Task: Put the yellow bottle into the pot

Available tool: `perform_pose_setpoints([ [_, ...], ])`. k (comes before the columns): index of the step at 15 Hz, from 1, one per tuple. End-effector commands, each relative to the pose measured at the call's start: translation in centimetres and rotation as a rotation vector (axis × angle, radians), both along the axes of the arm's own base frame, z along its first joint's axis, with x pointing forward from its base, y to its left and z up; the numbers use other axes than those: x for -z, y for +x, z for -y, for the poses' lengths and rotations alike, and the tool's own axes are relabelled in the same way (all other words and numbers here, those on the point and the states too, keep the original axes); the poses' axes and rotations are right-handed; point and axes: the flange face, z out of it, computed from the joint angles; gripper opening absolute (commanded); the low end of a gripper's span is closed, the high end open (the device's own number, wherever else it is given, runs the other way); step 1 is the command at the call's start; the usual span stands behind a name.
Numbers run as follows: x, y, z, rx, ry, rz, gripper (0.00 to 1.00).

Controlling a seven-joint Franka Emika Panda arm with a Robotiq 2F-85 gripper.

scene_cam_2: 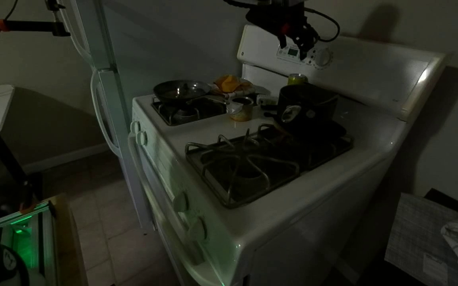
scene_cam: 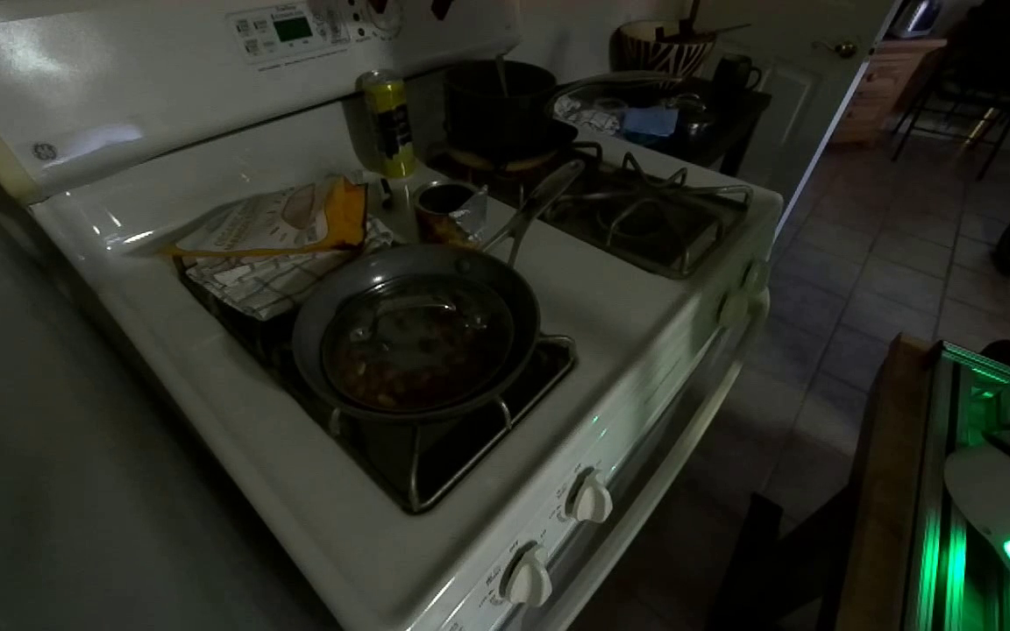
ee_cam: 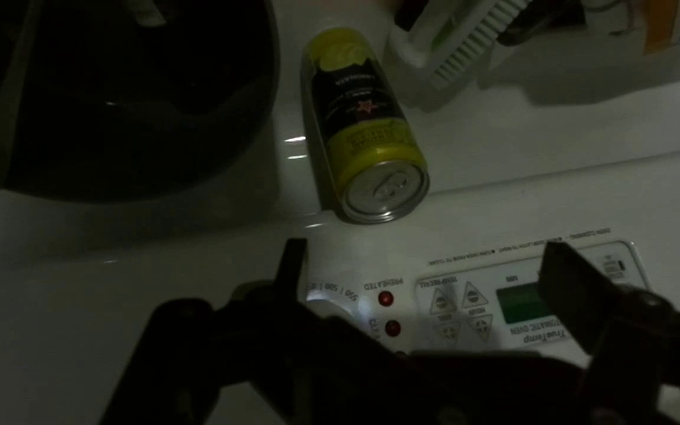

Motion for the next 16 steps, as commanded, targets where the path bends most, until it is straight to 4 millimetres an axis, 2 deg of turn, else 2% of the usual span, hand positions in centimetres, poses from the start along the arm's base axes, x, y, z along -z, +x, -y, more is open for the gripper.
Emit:
perform_pose_setpoints([
  [1,0.0,0.0,0.0,-0.001,-0.001,-0.002,1.0],
  [4,0.4,0.5,0.1,-0.007,-0.006,0.029,1.0],
  [9,2.6,1.9,-0.7,-0.03,-0.047,0.125,1.0],
  [13,5.4,2.2,-2.0,-0.068,-0.103,0.094,1.0],
  [16,6.5,2.4,-2.4,-0.092,-0.153,0.089,1.0],
])
